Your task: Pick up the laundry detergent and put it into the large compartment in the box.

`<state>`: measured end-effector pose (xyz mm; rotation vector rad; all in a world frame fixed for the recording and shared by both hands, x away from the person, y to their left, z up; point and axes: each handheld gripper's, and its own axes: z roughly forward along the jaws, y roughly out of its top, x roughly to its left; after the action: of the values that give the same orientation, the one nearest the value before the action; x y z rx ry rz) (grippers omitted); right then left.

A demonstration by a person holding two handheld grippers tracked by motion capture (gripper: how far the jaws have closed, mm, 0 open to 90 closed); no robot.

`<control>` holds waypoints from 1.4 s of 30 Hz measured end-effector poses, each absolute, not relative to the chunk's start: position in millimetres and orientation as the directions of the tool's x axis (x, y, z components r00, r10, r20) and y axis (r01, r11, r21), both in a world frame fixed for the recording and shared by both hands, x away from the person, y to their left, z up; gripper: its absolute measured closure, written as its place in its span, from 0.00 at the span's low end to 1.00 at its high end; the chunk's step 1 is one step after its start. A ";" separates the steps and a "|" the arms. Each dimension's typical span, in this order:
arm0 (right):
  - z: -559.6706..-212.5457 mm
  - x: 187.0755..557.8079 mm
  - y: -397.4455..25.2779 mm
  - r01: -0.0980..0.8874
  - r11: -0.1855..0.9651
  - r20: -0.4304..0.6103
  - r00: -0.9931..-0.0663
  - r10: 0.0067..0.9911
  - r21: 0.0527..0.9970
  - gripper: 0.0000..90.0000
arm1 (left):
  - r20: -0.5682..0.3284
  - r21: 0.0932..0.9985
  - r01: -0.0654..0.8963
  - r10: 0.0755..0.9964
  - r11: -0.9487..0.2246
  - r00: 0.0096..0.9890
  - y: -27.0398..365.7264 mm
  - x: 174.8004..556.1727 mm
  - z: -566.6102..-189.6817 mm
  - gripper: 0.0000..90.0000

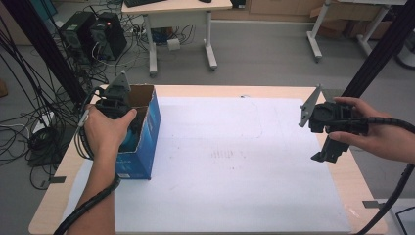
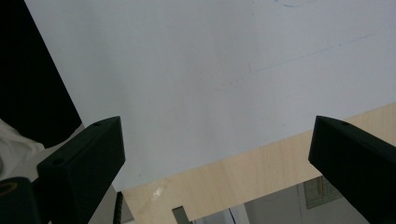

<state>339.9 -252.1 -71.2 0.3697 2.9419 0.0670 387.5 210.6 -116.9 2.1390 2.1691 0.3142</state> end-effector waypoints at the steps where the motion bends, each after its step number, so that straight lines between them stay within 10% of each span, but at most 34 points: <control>1: -71.4 339.7 -252.2 0.241 0.968 -0.169 -0.954 0.249 0.068 0.04 | 0.087 0.200 0.980 0.996 0.005 -0.023 210.6 387.5 -116.9 0.41; 42: -74.8 342.1 -251.7 0.243 0.968 -0.159 -0.955 0.249 0.060 0.04 | 0.050 0.209 0.977 0.997 0.042 -0.053 221.6 385.8 -119.7 0.36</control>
<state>342.1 -251.7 -74.8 0.3715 2.9519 0.0591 385.8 221.6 -119.7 2.0832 2.1861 0.2845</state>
